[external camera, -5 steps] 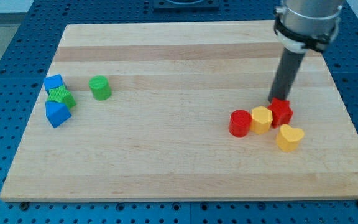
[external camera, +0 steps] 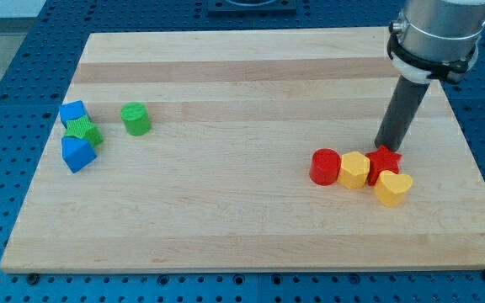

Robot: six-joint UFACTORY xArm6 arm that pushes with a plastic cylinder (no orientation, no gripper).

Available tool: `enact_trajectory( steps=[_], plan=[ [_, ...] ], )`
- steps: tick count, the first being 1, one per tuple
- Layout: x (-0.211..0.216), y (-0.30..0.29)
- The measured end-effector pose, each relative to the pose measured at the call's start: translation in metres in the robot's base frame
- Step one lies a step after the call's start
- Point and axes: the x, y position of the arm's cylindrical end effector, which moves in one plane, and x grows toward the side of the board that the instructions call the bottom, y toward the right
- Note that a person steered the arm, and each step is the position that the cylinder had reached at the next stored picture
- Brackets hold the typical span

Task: Push blue cube along with green star towards bottom center

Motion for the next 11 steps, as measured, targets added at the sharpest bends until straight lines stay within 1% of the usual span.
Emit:
enact_trajectory(
  steps=[3, 4, 6, 7, 8, 11],
  plan=[
    [-0.013, 0.0],
    [-0.025, 0.0],
    [-0.027, 0.001],
    [-0.043, -0.006],
    [-0.074, -0.014],
    [-0.147, -0.038]
  ],
)
